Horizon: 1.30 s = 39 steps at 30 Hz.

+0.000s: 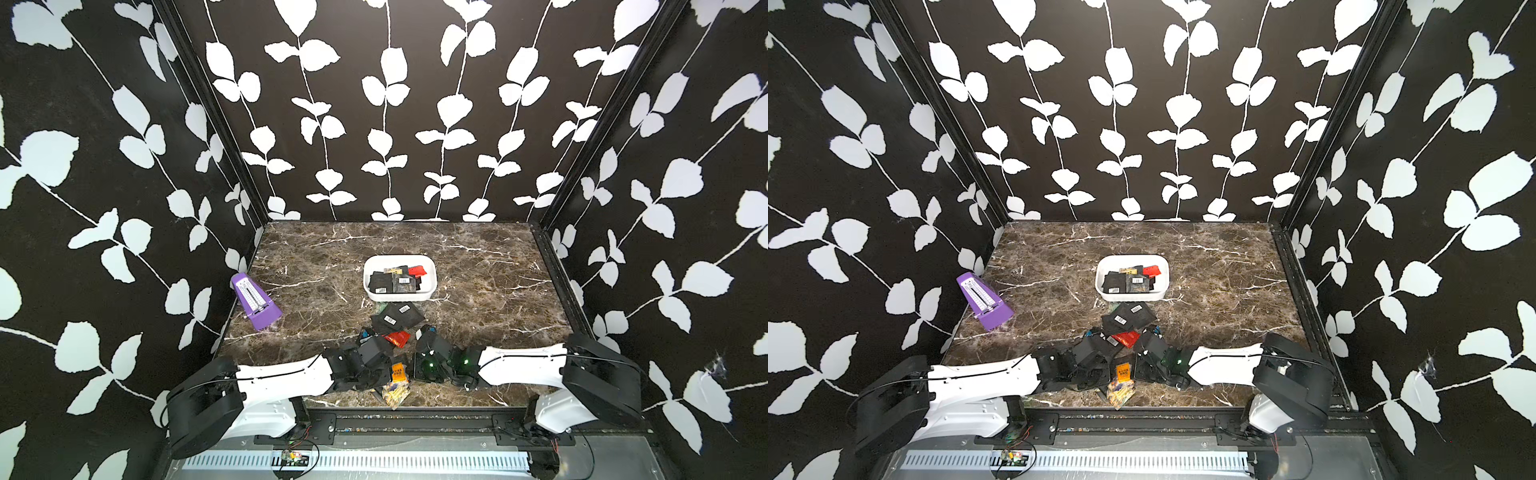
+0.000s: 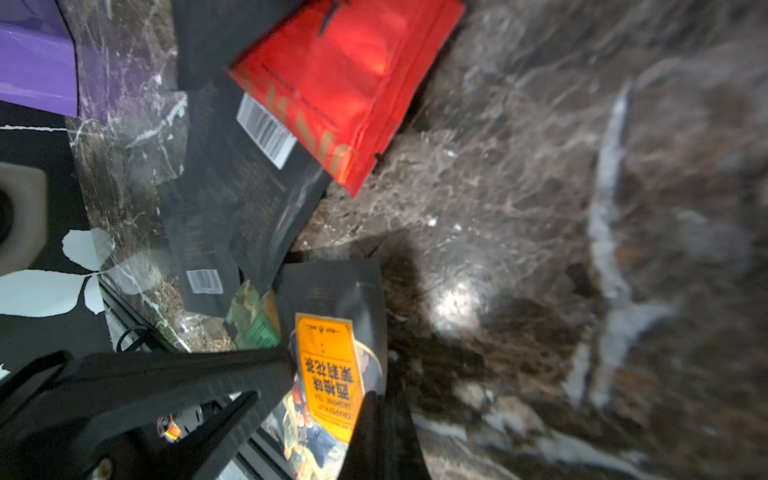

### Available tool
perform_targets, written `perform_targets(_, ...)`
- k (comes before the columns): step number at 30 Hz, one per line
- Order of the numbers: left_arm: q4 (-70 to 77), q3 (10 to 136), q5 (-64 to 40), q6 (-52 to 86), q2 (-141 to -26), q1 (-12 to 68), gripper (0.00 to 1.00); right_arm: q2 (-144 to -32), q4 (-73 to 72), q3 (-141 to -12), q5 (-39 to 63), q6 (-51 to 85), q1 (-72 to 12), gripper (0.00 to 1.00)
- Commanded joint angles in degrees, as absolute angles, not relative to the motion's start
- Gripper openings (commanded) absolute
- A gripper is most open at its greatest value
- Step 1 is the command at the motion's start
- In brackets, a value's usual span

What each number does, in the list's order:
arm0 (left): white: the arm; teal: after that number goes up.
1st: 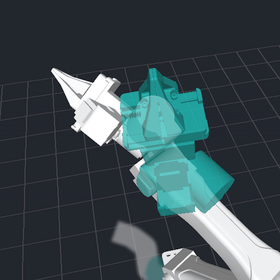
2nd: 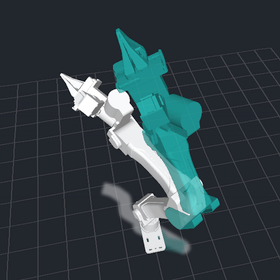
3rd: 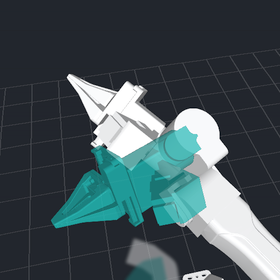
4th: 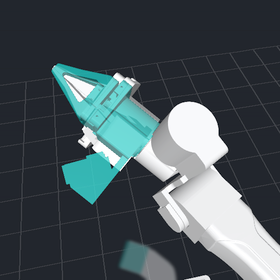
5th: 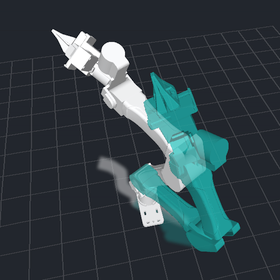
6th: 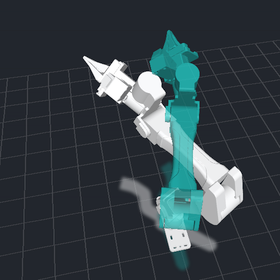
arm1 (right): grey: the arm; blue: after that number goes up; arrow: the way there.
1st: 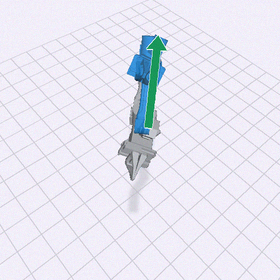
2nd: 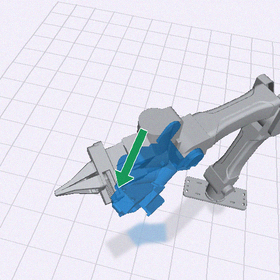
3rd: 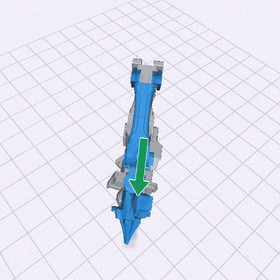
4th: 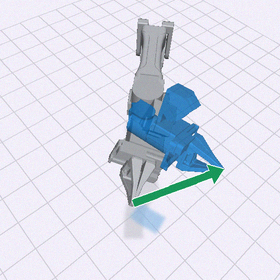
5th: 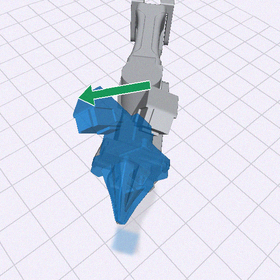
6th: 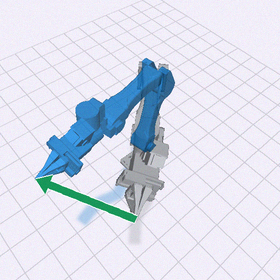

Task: Put the tea bags into the storage box
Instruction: Pick up the tea bag from the center of the board, then place the tea bag in the storage box.

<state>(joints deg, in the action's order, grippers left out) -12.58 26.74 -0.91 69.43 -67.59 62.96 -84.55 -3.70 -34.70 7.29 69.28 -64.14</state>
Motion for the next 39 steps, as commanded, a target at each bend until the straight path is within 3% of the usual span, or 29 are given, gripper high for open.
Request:
perform_targets(1,-14.86,29.39,2.33,68.07,-64.51,63.19,0.15,-80.06,2.65,-38.06,3.53,66.46,-64.47,0.0)
perform_targets(10,-31.69,36.06,10.21,64.29,-60.6,63.04,0.42,-63.04,25.09,-44.95,-3.06,58.2,-58.39,0.0)
perform_targets(15,-32.7,35.34,11.04,64.8,-58.18,62.97,0.49,-60.83,30.04,-52.34,-0.89,52.1,-49.81,0.0)
perform_targets(26,-32.57,30.63,9.57,67.65,-52.72,62.93,0.61,-86.35,23.19,-76.22,9.04,44.89,-39.38,0.0)
perform_targets(32,-31.57,28.09,7.25,68.01,-50.9,62.93,0.62,-102.27,21.74,-89.7,11.55,44.54,-37.76,0.0)
perform_targets(39,-30.27,27.13,3.85,68.63,-51.75,62.97,0.62,-112.81,23.22,-98.4,12.87,43.93,-36.49,0.0)
